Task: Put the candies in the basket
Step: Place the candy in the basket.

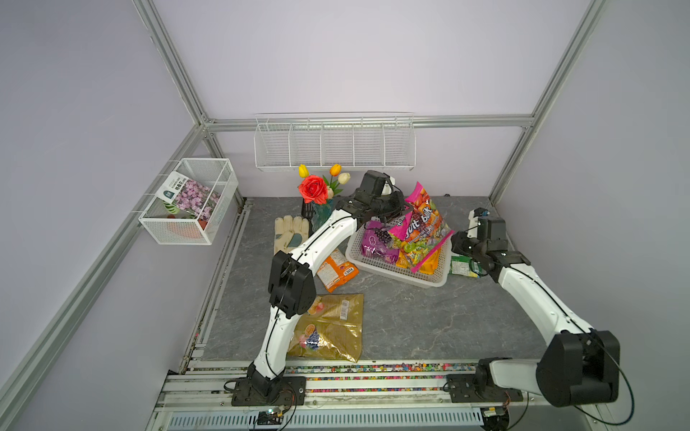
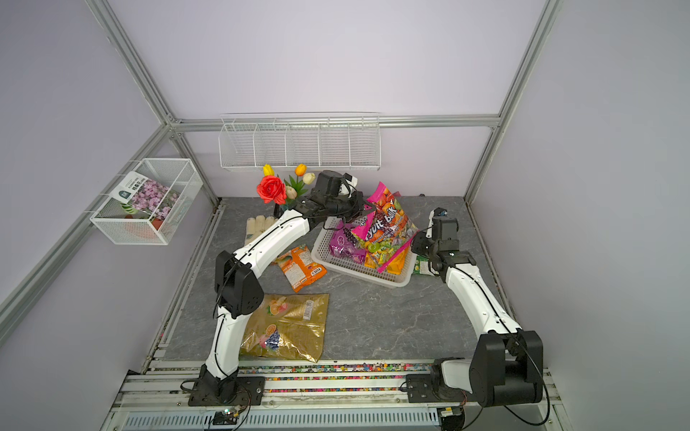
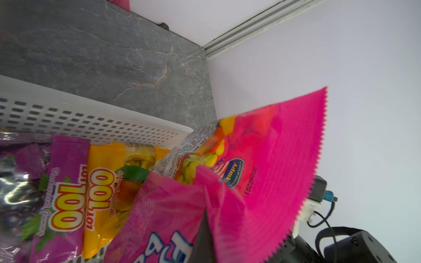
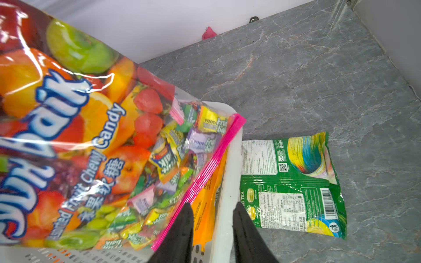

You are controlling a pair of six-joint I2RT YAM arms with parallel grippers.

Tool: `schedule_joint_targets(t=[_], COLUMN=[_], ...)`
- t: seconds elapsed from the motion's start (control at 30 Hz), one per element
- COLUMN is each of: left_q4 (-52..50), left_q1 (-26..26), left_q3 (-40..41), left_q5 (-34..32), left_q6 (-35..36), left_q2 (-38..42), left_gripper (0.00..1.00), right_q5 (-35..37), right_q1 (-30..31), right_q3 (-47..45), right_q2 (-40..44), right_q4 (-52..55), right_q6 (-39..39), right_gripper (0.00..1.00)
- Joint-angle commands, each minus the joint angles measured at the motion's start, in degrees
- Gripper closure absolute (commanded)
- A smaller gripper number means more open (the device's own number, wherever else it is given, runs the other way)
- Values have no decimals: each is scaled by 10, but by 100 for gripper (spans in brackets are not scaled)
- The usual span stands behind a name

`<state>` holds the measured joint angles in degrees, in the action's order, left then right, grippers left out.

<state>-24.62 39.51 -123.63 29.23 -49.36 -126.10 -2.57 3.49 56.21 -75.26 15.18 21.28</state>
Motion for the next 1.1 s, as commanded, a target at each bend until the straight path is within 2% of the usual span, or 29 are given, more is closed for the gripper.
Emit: schedule_joint_targets(t=[0.0,0.13,0.23,0.33,0.53,0.67,0.77,0.83,0.93,1.07], left_q4=[54,64,65,59,12,-18,-20,-32,-40,-64], left_q1=[1,-3,-9,-15,-17,-17,-18,-18,-19,-20], left_q3=[10,49,62,65,63,79,98,102,107,100], left_q5=[17,1,-9,-16,-65,-124,-130,-141,-168,-208], left_q6=[12,22,25,28,78,111,123,135,155,192], left_q2=[-2,-4,-7,-13,-15,-8,-4,-3,1,2], left_gripper=[100,100,100,100,100,100,100,100,100,100], right_q5=[-10,-43,-74,-65,-131,-133,-119,-119,-167,-187], right_q1=[-2,-2,-2,-9,-41,-40,-41,-41,-43,-43], right_q3=[11,18,30,34,62,102,120,136,165,192], right_q2=[8,11,-1,-16,-58,-93,-117,-138,-173,-208], right_q4=[25,89,144,167,163,180,174,170,171,191], right_q6=[-6,-20,-22,-5,43,54,67,81,98,129], right_gripper=[60,51,49,49,54,54,54,57,67,71])
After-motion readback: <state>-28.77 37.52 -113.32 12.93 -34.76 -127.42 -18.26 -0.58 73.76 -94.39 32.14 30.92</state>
